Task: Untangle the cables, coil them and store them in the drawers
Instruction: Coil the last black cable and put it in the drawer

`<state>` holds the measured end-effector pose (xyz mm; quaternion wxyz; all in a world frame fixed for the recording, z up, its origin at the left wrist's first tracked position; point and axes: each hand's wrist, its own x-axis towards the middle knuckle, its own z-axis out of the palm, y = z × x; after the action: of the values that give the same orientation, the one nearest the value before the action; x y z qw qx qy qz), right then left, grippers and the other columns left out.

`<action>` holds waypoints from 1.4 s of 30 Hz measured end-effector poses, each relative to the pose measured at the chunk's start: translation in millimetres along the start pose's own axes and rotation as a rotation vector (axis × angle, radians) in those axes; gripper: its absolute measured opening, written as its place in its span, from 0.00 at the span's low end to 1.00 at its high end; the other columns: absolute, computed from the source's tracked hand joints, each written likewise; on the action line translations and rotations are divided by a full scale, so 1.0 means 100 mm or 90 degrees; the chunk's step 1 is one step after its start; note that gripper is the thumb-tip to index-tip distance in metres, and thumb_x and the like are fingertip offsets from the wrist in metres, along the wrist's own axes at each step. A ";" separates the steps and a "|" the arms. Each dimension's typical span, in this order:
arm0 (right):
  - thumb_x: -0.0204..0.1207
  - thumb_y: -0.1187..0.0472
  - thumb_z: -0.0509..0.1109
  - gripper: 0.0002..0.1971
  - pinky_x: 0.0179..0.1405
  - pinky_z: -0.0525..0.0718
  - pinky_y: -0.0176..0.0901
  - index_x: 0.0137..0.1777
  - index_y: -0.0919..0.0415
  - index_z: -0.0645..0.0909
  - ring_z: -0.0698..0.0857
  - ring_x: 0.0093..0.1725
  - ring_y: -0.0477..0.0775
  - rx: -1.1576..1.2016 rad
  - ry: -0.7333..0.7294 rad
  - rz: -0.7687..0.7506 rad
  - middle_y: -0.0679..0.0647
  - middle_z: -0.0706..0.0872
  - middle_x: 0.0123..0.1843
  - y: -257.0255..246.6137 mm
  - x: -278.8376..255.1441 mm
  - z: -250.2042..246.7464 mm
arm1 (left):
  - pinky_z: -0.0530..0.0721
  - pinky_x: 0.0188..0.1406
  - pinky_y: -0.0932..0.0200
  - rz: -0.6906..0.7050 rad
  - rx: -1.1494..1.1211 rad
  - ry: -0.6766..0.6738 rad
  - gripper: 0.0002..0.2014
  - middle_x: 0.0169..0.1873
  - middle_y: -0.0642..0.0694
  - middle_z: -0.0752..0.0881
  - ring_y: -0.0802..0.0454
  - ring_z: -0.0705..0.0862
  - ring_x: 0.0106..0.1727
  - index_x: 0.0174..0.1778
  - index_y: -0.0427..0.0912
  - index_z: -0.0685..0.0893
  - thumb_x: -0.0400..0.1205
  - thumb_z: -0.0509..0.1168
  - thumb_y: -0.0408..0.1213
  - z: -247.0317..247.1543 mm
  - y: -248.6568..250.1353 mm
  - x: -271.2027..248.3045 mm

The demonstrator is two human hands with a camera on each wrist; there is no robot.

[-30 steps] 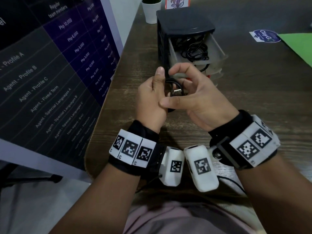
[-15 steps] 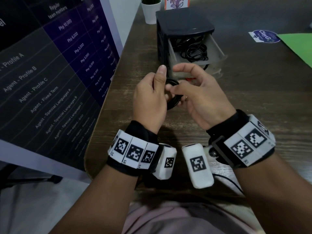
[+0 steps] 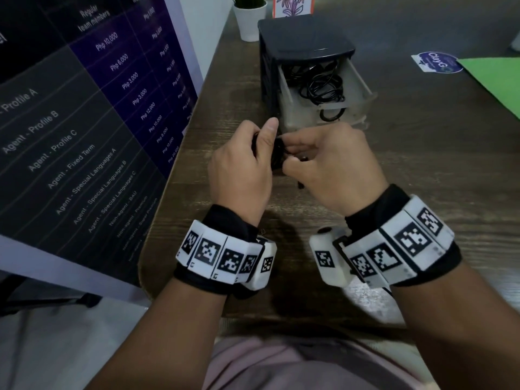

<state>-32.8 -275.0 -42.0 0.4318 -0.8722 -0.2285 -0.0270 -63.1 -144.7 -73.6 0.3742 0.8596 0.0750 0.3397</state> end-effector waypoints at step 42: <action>0.71 0.82 0.72 0.18 0.47 0.87 0.39 0.53 0.62 0.81 0.88 0.44 0.45 0.556 -0.023 0.000 0.52 0.89 0.42 0.10 -0.03 0.12 | 0.82 0.29 0.59 -0.558 -0.584 -0.054 0.21 0.23 0.49 0.87 0.55 0.86 0.25 0.41 0.41 0.83 0.90 0.55 0.51 -0.02 0.21 0.10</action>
<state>-33.3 -271.6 -57.7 0.7561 -0.6079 -0.2260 0.0875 -59.3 -154.0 -52.7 0.8112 0.5145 0.2516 0.1181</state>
